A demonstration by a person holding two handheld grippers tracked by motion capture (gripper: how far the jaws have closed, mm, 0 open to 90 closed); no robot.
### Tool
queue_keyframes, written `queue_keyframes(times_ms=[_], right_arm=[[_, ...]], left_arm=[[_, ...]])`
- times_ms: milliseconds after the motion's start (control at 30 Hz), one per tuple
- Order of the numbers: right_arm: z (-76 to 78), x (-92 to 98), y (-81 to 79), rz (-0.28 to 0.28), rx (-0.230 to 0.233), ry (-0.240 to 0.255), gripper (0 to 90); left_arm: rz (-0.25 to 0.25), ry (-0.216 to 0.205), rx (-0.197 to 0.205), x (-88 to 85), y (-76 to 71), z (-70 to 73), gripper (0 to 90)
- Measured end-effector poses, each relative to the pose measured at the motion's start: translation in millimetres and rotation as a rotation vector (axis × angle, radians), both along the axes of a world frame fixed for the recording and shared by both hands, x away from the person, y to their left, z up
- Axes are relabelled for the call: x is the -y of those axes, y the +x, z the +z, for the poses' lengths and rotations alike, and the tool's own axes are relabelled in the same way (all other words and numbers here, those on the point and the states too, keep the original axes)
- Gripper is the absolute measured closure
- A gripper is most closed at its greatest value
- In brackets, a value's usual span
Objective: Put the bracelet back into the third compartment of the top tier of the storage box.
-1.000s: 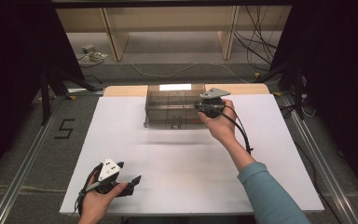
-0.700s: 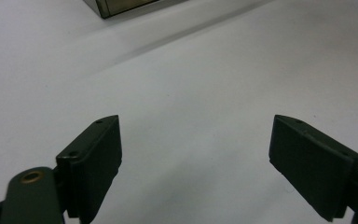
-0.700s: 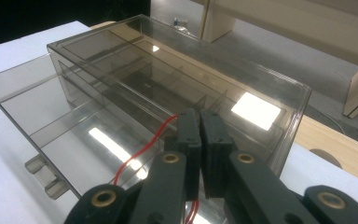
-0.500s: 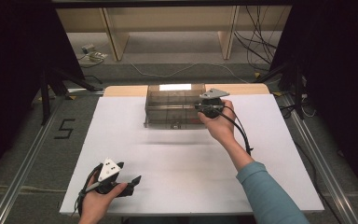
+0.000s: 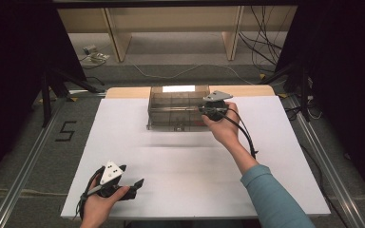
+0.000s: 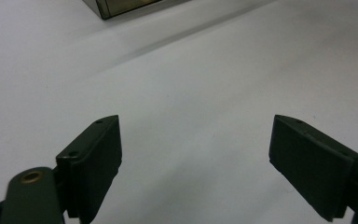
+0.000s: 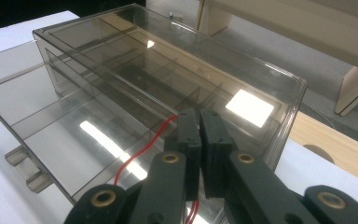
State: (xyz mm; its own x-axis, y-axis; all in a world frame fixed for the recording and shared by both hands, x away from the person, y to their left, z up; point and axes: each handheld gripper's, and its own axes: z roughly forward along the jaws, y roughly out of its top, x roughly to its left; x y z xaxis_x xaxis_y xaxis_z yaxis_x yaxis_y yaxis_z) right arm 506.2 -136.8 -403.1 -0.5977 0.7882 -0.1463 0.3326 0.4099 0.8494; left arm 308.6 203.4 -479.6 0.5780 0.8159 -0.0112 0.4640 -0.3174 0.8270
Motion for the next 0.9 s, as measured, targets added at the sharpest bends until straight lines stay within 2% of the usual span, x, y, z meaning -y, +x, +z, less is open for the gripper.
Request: queue_keyframes(times_ms=[500,900], right_arm=[[-8.3,1.1,-1.4,0.006,-0.018,-0.013,87.5],[-5.9,3.8,-4.4,0.019,-0.031,-0.013,87.3]], left_arm=[[0.001,-0.001,-0.001,-0.3,0.3,-0.2,17.0],[0.001,0.000,-0.002,0.1,0.4,-0.3,17.0]])
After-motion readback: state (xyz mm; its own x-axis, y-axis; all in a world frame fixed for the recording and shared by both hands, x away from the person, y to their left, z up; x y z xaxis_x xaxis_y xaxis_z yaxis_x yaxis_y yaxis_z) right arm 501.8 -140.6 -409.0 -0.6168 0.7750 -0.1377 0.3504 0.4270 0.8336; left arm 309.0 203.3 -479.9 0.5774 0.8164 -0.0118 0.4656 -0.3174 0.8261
